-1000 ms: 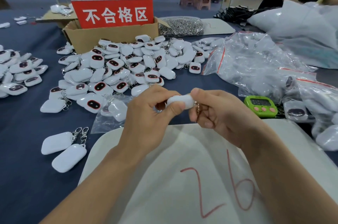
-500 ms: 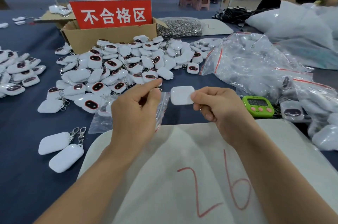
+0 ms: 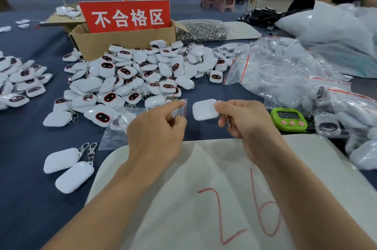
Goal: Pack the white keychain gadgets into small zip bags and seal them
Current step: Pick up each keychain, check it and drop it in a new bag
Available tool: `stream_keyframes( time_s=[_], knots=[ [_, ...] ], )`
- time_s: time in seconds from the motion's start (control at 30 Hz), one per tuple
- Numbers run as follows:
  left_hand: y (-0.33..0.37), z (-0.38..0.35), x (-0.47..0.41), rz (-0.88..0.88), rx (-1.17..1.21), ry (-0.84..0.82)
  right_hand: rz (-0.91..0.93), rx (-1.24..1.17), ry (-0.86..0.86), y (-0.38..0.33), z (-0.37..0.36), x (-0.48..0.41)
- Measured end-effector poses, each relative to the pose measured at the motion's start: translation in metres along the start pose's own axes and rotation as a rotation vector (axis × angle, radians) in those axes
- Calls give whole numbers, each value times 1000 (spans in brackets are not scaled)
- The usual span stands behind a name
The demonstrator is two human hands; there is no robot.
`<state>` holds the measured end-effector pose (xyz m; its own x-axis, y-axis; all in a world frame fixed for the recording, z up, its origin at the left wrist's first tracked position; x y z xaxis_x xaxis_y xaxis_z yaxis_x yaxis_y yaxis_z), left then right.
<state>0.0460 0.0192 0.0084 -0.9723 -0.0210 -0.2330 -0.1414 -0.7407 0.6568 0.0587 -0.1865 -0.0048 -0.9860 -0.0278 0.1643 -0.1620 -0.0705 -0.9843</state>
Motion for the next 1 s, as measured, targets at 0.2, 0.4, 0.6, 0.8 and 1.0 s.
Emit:
stream_keyframes(
  time_s=[0.2, 0.4, 0.6, 0.8, 1.0],
  knots=[
    [3, 8, 2, -48, 123, 88, 160, 75, -61, -6, -13, 4],
    [21, 19, 8, -256, 190, 159, 360, 299, -123, -16, -54, 11],
    [22, 17, 6, -344, 168, 120, 431, 616, -247, -16, -79, 12],
    [22, 18, 6, -360, 203, 129, 340, 670, -369, -13, -87, 13],
    [27, 17, 7, -409, 13, 166, 379, 981, -379, -13, -93, 16]
  ],
)
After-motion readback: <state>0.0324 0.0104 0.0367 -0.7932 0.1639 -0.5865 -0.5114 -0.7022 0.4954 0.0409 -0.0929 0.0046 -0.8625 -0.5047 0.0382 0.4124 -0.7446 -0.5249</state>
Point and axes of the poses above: each hand's wrist, its own x-axis away from the middle knuckle, its own z-axis out of the back of the hand, y = z × x, the point moved 7 cm from there along -x, towards the middle knuckle, and after that the axes turned 11 degrees about -y, right-handed, at the moved point
